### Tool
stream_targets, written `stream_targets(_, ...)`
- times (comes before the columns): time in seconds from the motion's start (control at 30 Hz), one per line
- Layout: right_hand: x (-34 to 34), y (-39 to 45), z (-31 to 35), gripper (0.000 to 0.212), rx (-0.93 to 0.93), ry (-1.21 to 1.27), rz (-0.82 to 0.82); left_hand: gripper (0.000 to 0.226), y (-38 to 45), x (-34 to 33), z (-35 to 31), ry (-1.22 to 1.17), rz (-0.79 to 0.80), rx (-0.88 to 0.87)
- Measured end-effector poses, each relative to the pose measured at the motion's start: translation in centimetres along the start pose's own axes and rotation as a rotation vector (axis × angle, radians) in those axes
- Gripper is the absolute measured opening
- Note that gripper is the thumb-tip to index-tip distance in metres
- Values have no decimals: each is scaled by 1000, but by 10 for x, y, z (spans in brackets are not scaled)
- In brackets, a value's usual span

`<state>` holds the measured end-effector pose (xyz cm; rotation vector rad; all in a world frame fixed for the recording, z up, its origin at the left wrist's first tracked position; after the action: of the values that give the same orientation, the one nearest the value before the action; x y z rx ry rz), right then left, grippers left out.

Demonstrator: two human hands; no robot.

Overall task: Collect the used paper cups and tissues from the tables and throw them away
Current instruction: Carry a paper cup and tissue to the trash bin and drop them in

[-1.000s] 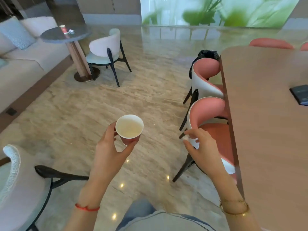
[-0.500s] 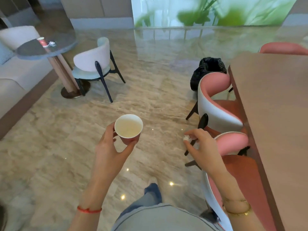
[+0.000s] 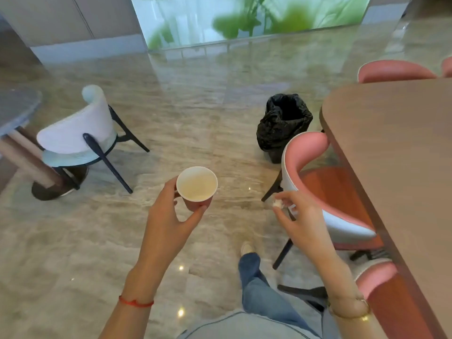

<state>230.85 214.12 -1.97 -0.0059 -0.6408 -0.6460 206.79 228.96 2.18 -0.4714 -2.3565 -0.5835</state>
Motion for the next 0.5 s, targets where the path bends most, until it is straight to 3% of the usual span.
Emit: stream_targets(0.5, -18, 399, -52, 21, 93, -66, -8, 64, 378, -117, 27, -21, -13, -33)
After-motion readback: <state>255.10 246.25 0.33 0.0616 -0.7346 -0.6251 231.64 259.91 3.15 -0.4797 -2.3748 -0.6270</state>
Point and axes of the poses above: each hand's wrist, its own y-axis towards the middle knuckle, its own x-axis out of the back of the hand, z = x × y, the point moved 10 cm from there along y, towards the middle knuckle, and after that the axes turned 8 degrees about y, right-handed, at the moved point
